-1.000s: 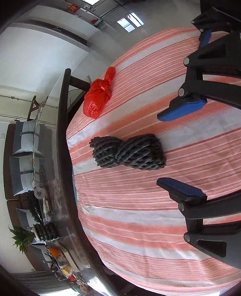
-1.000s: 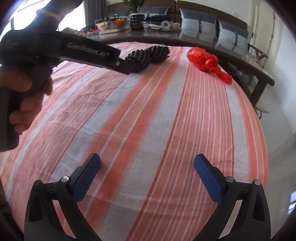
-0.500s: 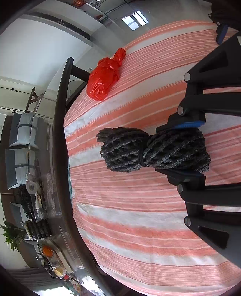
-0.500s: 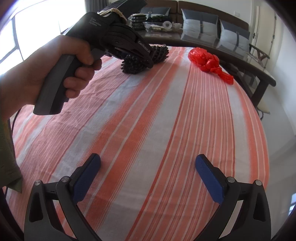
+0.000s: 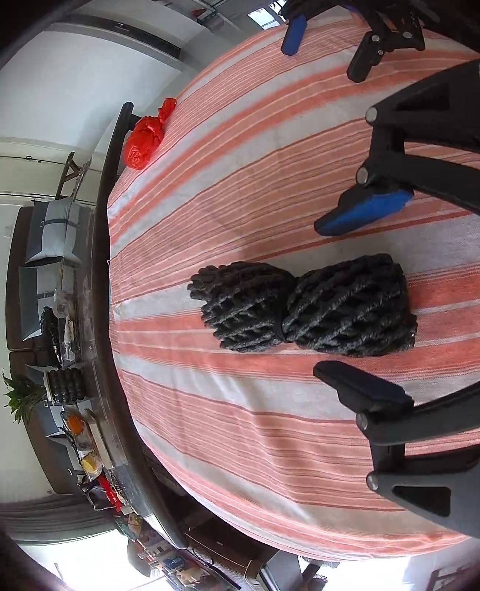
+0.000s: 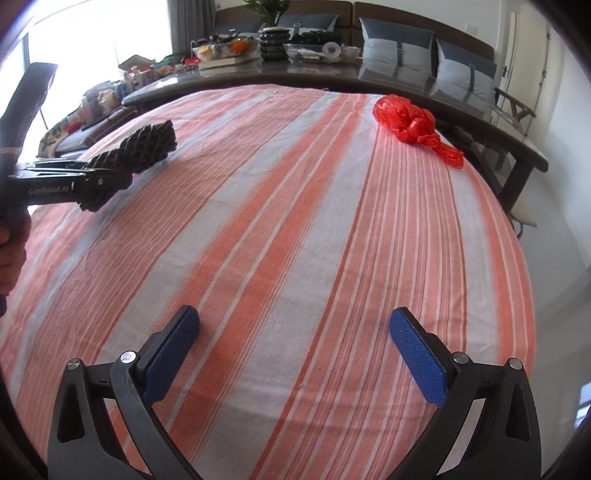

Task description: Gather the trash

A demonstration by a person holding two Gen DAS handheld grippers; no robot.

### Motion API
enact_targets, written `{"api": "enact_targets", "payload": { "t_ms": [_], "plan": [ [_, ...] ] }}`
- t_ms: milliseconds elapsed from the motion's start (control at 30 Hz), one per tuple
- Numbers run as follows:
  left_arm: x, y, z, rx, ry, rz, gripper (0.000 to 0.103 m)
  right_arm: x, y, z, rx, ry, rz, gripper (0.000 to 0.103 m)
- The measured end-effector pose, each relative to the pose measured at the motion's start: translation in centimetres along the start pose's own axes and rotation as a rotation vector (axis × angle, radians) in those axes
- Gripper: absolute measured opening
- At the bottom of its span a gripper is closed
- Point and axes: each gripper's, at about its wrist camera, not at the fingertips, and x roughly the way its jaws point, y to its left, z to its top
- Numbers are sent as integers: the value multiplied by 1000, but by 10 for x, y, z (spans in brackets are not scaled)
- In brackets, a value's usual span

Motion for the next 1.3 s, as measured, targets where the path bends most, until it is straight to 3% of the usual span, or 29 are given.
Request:
{"api": "enact_targets", "payload": {
  "t_ms": [200, 267, 333, 433, 567, 800, 833, 867, 900, 933, 1133, 1233, 1300],
  "plan": [
    [6, 3, -4, -26, -30, -3, 86, -2, -4, -1, 13, -5, 15, 102],
    [7, 2, -4, -20, -28, -1, 86, -6, -16, 2, 52, -20, 58, 101],
    [7, 2, -3, -18, -28, -1, 87, -6, -37, 13, 78, -37, 37, 101],
    [8, 1, -3, -16, -28, 0, 87, 1, -75, 48, 60, -50, -28, 102],
    [8, 2, -3, -17, -28, -2, 88, 35, -116, 108, -10, 34, -52, 101],
    [9, 2, -2, -18, -26, -6, 89, 91, -129, 165, -74, 77, -98, 96],
    [9, 2, -2, -18, -26, -7, 89, 97, -128, 166, -86, 95, -96, 90],
    [9, 2, -2, -18, -26, -8, 89, 103, -126, 166, -96, 116, -92, 76],
    [9, 2, -2, -19, -26, -9, 89, 106, -124, 164, -96, 128, -79, 62],
    [10, 2, -1, -18, -26, -8, 89, 105, -122, 162, -91, 125, -68, 39],
    [10, 2, -1, -18, -26, -7, 89, 48, -89, 133, 13, 56, 6, 38],
    [10, 2, -1, -19, -26, -8, 89, 25, -60, 98, 88, 100, -4, 42],
    [8, 3, -3, -19, -25, -10, 89, 17, -40, 73, 162, 124, 39, 43]
  ]
}}
